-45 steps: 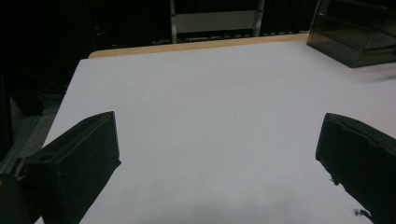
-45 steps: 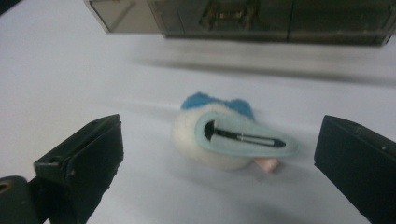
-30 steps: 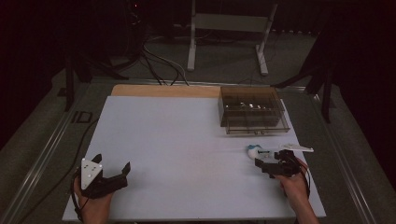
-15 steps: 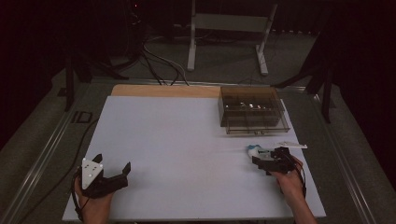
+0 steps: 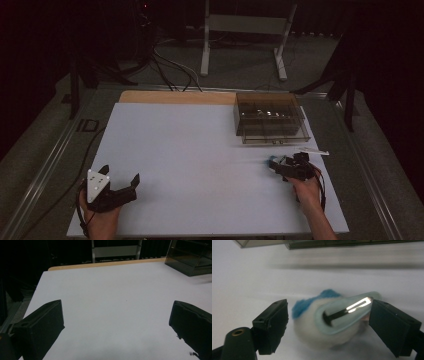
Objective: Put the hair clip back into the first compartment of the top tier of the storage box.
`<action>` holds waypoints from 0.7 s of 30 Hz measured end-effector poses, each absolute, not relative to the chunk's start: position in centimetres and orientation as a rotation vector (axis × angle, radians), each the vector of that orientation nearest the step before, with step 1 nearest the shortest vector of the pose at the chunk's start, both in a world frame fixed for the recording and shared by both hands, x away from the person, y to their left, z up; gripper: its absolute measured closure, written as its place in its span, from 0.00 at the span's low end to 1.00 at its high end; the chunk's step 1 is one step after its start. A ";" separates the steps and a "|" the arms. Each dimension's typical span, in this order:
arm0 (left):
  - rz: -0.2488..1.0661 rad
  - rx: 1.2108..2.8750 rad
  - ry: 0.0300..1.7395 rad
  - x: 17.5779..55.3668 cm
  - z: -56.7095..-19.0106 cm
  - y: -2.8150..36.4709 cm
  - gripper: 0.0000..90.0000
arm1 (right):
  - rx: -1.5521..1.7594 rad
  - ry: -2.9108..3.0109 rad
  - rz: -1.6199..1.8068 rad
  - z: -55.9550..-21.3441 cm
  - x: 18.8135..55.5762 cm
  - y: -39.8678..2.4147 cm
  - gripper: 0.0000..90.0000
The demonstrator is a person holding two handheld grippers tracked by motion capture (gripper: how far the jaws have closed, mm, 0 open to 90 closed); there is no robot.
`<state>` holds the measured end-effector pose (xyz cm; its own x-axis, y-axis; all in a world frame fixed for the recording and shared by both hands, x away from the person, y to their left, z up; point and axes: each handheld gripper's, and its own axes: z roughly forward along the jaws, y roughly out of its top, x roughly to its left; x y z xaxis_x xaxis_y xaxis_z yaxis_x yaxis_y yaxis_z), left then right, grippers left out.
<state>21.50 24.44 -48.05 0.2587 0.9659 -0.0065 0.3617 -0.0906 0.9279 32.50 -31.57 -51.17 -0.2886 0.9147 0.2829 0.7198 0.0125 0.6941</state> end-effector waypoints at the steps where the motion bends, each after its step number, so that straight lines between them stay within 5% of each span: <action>1: 0.838 1.625 1.253 21.5 -48.1 24.4 0.01 | 1.709 2.019 1.156 -51.0 32.5 -32.0 0.18; 17: 0.839 1.632 1.250 21.5 -48.1 24.3 0.01 | 1.690 2.098 1.111 -51.8 33.0 -31.7 0.21; 21: 0.838 1.626 1.252 21.5 -48.1 24.4 0.01 | 1.673 2.114 1.118 -51.8 33.0 -31.3 0.29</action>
